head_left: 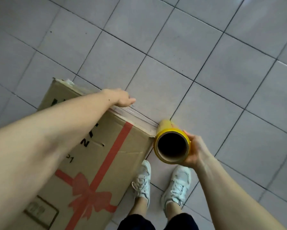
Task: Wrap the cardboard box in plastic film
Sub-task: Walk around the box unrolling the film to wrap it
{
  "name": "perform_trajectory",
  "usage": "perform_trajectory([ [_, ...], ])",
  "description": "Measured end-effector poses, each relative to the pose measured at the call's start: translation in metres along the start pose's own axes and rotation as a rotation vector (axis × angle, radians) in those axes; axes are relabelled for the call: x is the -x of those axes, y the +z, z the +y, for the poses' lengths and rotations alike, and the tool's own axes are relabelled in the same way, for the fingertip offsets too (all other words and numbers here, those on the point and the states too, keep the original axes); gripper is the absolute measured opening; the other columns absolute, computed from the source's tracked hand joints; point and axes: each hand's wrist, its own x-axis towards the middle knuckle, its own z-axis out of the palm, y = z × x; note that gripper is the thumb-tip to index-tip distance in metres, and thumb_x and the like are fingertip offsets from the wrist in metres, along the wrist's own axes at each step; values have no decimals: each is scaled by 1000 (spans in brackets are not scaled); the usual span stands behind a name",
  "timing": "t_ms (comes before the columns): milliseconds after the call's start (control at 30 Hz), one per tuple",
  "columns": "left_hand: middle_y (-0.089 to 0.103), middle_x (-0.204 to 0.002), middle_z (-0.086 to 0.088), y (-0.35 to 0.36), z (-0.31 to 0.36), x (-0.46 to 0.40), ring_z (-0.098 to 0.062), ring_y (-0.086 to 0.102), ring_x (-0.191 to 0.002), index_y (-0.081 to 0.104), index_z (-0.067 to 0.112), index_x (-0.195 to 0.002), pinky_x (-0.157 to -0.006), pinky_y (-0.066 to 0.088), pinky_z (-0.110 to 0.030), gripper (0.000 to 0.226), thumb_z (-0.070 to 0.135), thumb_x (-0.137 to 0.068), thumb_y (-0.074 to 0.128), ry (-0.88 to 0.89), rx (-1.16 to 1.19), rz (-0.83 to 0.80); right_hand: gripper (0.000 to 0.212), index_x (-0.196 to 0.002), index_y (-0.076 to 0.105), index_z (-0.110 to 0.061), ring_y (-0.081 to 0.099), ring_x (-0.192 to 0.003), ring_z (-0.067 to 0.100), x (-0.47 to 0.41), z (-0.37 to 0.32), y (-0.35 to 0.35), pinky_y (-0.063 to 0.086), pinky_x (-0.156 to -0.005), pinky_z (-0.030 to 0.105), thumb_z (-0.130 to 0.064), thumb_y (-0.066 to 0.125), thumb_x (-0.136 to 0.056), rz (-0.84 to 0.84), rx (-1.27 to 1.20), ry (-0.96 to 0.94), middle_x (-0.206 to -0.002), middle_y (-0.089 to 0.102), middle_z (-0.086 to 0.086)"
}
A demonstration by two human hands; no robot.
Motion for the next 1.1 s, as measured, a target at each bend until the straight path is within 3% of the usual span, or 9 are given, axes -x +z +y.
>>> perform_trajectory([
  [133,19,-162,-10,9,73,25,-27,21,-148,24,9,-155,-120,18,-43,67,53,-104,17,130,117,-318,64,-138,39,-4,62,-102,49,5,-13,-5,44,-90,69,-27,58,-81,93,357,50,-125,55,30],
  [233,29,-158,-12,24,98,41,-28,33,-143,30,6,-152,-114,26,-37,63,47,-106,15,130,103,-413,68,-132,41,-6,55,-108,56,17,-18,7,43,-84,74,-54,56,-85,129,540,22,-125,52,31],
  [300,29,-158,-10,25,102,44,-26,33,-143,31,7,-152,-113,25,-34,64,48,-106,14,104,95,-408,75,-111,50,-3,60,-101,49,27,-12,15,46,-78,66,-71,59,-79,70,464,5,-105,64,24],
  [367,31,-157,-10,24,100,43,-25,36,-141,31,7,-152,-112,27,-32,67,51,-105,13,87,73,-410,69,-107,59,-5,68,-85,38,27,2,16,53,-81,55,-65,69,-75,12,397,24,-88,72,18],
  [500,23,-161,-6,27,95,44,-26,30,-145,27,17,-155,-118,22,-39,80,70,-96,18,53,14,-383,81,-125,51,-9,71,-87,39,11,43,2,53,-82,59,-52,79,-62,8,76,68,-101,72,20],
  [700,22,-161,-3,23,97,56,-28,30,-144,26,29,-155,-116,25,-45,102,92,-75,24,-14,-12,-375,75,-129,48,-9,65,-104,41,-6,125,-13,51,-91,56,-60,62,-76,-151,-387,130,-114,67,24],
  [867,36,-153,-3,27,98,68,-30,41,-137,40,27,-148,-114,30,-43,112,98,-62,40,-11,72,-287,62,-122,61,-7,64,-100,43,-8,165,-15,53,-78,57,-58,50,-89,-169,-574,208,-113,68,22],
  [1000,49,-145,-6,28,100,77,-26,47,-132,60,21,-134,-113,33,-40,85,84,-83,33,202,38,-70,53,-126,59,-6,60,-109,42,-2,170,-17,46,-88,61,-46,43,-95,-169,-473,134,-115,66,22],
  [1100,46,-148,-8,35,102,87,-27,43,-136,55,18,-139,-114,30,-42,90,84,-84,28,216,43,-46,40,-131,53,-10,62,-95,40,2,151,-18,48,-89,59,-27,46,-96,14,-184,-128,-90,58,18],
])
